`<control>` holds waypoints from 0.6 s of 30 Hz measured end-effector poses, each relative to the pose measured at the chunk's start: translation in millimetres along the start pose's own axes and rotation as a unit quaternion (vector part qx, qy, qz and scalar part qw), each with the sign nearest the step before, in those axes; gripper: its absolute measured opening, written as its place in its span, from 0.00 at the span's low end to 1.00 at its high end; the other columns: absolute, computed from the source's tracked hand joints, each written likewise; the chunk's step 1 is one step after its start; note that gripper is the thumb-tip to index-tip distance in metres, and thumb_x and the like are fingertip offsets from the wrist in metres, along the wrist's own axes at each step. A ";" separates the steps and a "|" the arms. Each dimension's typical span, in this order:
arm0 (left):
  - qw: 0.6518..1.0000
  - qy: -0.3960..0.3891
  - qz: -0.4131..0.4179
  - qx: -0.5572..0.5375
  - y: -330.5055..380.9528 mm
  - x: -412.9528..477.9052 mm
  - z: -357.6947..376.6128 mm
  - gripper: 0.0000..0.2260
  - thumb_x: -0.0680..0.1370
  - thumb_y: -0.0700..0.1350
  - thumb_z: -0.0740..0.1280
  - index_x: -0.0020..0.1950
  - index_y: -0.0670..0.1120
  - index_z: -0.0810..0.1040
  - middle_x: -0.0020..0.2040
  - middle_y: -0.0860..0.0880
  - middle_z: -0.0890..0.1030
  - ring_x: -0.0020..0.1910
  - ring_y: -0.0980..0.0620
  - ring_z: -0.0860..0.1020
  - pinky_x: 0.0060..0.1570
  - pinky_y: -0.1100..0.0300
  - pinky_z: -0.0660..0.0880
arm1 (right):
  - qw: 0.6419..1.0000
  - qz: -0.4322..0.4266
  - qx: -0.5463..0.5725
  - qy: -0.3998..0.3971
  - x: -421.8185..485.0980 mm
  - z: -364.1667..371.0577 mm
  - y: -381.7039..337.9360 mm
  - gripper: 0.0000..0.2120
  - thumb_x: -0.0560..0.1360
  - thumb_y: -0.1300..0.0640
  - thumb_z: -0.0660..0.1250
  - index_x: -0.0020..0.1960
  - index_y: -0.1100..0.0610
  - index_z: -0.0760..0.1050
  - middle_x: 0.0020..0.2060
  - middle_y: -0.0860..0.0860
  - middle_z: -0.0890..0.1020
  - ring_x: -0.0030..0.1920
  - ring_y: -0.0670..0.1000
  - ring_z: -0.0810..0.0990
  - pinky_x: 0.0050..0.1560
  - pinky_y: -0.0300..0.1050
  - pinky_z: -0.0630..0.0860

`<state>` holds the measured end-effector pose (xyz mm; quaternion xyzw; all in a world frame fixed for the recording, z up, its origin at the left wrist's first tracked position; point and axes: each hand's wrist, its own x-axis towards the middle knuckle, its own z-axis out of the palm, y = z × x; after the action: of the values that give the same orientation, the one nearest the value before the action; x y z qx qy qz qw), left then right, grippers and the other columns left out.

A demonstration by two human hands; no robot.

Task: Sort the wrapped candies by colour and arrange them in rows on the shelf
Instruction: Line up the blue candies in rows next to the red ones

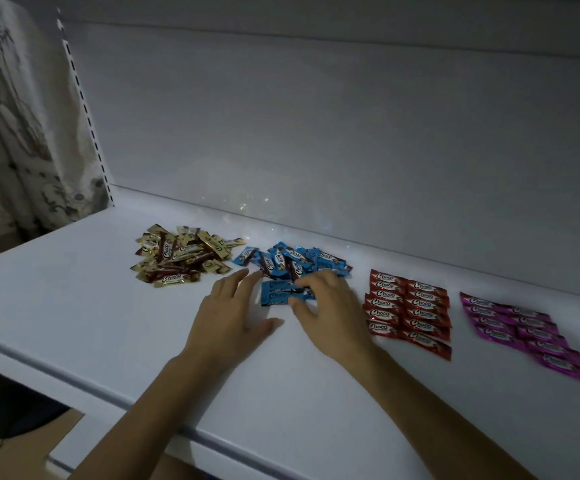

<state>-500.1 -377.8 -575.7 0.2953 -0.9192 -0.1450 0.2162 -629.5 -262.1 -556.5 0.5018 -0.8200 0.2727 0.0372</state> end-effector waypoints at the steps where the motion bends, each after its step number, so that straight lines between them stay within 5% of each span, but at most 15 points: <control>1: 1.000 -0.004 -0.006 -0.009 -3.5 0.5 1.2 0.41 0.72 0.66 0.66 0.78 0.51 0.55 0.77 0.50 0.57 0.75 0.51 0.55 0.72 0.54 0.60 | 1.000 0.021 -0.003 0.002 10.5 4.5 0.9 0.19 0.78 0.45 0.61 0.67 0.50 0.69 0.65 0.48 0.70 0.65 0.49 0.67 0.63 0.44 0.65; 10: 0.999 -0.007 0.031 -0.020 -7.5 4.2 8.0 0.45 0.69 0.71 0.63 0.78 0.52 0.51 0.79 0.50 0.53 0.76 0.51 0.52 0.73 0.52 0.56 | 0.977 0.182 -0.100 0.036 86.3 34.1 26.1 0.30 0.76 0.34 0.51 0.68 0.53 0.65 0.63 0.57 0.71 0.65 0.58 0.67 0.67 0.56 0.60; 18: 0.999 -0.037 0.012 -0.013 -5.8 6.7 6.2 0.46 0.69 0.72 0.62 0.79 0.53 0.47 0.79 0.52 0.48 0.77 0.52 0.48 0.74 0.53 0.52 | 0.979 0.185 -0.089 0.000 82.6 52.4 23.4 0.28 0.76 0.33 0.50 0.68 0.49 0.66 0.64 0.55 0.70 0.66 0.58 0.66 0.68 0.60 0.59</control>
<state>-505.2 -385.6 -581.2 0.2755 -0.9283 -0.1652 0.1875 -678.8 -345.7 -582.9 0.3357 -0.9199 0.2006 0.0307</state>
